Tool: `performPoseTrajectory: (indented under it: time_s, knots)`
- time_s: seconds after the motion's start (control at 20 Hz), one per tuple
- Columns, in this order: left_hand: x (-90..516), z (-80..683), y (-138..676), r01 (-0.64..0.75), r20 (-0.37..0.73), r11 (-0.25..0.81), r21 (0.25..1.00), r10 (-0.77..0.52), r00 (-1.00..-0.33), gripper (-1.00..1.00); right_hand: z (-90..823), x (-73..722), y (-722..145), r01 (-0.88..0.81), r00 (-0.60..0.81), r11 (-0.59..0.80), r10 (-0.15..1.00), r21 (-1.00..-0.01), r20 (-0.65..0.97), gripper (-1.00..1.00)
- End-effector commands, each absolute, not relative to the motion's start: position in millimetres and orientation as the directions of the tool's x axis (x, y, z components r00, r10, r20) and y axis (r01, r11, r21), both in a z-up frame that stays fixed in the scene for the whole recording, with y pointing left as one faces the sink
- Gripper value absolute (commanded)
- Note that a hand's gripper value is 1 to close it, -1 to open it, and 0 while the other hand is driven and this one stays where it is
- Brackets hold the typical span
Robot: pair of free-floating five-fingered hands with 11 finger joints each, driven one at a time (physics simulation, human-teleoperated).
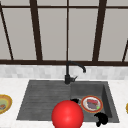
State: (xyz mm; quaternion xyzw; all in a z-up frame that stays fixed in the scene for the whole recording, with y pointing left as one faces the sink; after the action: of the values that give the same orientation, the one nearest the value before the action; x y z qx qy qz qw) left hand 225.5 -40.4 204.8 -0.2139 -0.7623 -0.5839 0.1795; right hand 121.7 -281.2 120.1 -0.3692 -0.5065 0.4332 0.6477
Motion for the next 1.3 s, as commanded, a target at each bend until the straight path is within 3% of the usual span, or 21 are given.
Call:
performPoseTrajectory:
  time_s: [0.0,0.1,0.15,0.25,0.35,1.25]
  knots:
    - [225,195,-40,0.559,0.525,0.153,0.815,0.217,-0.823,-1.0,120,122,-281,-0.187,0.112,0.352,0.935,-0.917,0.336,0.0]
    - [231,205,-45,0.587,0.578,0.206,0.783,0.107,-0.809,-1.0,120,122,-281,-0.187,0.112,0.352,0.935,-0.917,0.336,0.0]
    - [226,201,-43,0.552,0.546,0.216,0.805,0.096,-0.833,-1.0,120,122,-281,-0.187,0.112,0.352,0.935,-0.917,0.336,0.0]
    - [230,199,-42,0.556,0.543,0.222,0.801,0.121,-0.831,-1.0,120,122,-281,-0.187,0.112,0.352,0.935,-0.917,0.336,0.0]
    - [228,198,-42,0.555,0.516,0.157,0.817,0.229,-0.825,-1.0,120,122,-281,-0.187,0.112,0.352,0.935,-0.917,0.336,0.0]
    - [229,249,-42,0.545,0.506,0.148,0.825,0.235,-0.83,-1.0,120,122,-281,-0.187,0.112,0.352,0.935,-0.917,0.336,0.0]
